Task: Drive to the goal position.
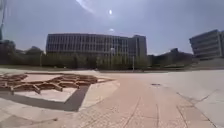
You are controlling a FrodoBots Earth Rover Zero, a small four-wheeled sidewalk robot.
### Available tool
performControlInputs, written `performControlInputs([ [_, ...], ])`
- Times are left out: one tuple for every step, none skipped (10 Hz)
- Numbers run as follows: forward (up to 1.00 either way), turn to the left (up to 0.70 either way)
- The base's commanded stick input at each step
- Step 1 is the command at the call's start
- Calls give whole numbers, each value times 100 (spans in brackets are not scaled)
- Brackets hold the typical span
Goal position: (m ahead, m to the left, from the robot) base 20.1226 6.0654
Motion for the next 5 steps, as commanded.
performControlInputs([
  [70,0],
  [70,0],
  [70,0],
  [70,0],
  [70,0],
])
